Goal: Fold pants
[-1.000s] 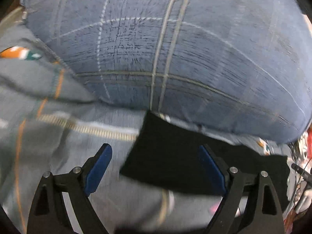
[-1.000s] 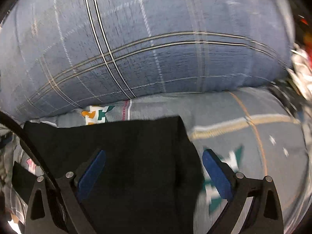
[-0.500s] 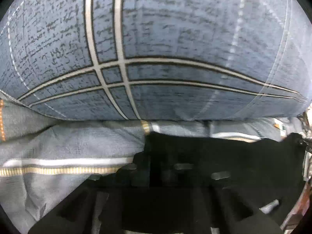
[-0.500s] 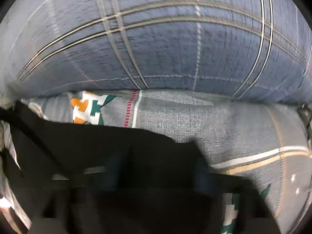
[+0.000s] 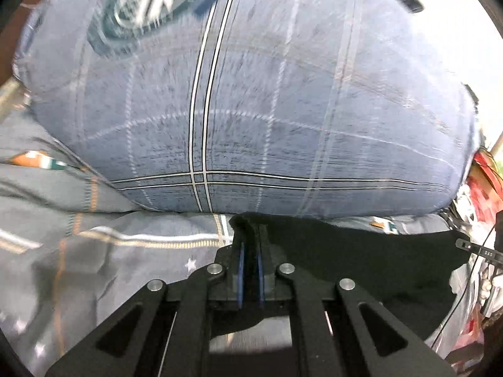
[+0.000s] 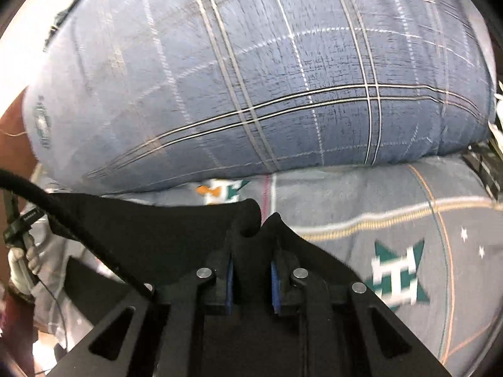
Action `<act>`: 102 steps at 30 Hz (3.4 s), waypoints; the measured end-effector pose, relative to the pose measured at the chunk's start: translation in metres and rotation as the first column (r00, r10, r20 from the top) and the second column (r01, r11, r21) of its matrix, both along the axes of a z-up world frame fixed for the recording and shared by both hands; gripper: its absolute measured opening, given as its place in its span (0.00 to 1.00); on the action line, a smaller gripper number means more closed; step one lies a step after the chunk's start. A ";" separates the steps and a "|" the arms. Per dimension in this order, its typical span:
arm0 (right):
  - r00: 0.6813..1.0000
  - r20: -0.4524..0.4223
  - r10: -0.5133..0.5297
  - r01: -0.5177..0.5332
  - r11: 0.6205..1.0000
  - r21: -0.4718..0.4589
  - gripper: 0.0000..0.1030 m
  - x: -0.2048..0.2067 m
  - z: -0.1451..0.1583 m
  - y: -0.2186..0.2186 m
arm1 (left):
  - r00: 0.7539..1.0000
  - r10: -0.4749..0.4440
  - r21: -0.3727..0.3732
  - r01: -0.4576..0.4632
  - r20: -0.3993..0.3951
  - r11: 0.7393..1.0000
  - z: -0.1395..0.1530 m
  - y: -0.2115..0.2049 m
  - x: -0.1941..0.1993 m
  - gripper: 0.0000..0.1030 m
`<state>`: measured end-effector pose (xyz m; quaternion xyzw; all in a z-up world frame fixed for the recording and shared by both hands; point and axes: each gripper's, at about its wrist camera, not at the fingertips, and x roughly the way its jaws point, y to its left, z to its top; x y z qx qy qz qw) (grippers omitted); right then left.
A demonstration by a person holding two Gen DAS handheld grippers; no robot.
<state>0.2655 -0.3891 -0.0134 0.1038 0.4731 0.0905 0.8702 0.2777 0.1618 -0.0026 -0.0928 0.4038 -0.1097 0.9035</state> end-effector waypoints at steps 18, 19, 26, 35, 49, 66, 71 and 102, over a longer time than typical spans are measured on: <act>0.987 -0.084 -0.136 0.151 0.966 0.208 0.46 -0.190 -0.082 -0.047 | 0.984 0.177 -0.027 -0.178 -0.027 0.984 -0.071 0.059 -0.244 0.12; 0.985 -0.087 -0.148 0.162 0.968 0.191 0.55 -0.191 -0.081 -0.047 | 0.981 0.194 -0.047 -0.195 -0.032 0.980 -0.070 0.064 -0.248 0.12; 0.982 -0.016 -0.187 0.188 0.977 0.098 0.56 -0.201 -0.055 -0.036 | 0.976 0.203 -0.207 -0.216 -0.086 0.954 -0.070 0.078 -0.241 0.38; 0.967 -0.017 -0.255 0.255 0.967 0.001 0.66 -0.210 -0.051 -0.036 | 0.967 0.086 -0.110 -0.114 -0.239 0.987 -0.109 0.005 -0.191 0.20; 0.933 0.160 -0.323 0.351 0.915 -0.201 0.70 -0.241 -0.019 -0.032 | 0.986 0.145 -0.094 -0.153 -0.085 0.984 -0.042 0.008 -0.159 0.03; 0.995 -0.092 0.028 -0.064 0.910 -0.410 0.59 -0.040 -0.072 0.225 | 0.971 0.201 -0.179 -0.222 -0.126 0.959 -0.074 0.037 -0.164 0.03; 0.994 -0.098 0.048 -0.088 0.884 -0.460 0.07 -0.046 -0.072 0.228 | 0.973 0.192 -0.227 -0.217 -0.125 0.950 -0.077 0.048 -0.168 0.03; 0.947 0.094 -0.307 0.318 0.937 -0.143 0.64 -0.151 -0.007 -0.008 | 0.938 0.332 -0.099 -0.341 -0.094 0.935 -0.052 0.046 -0.154 0.37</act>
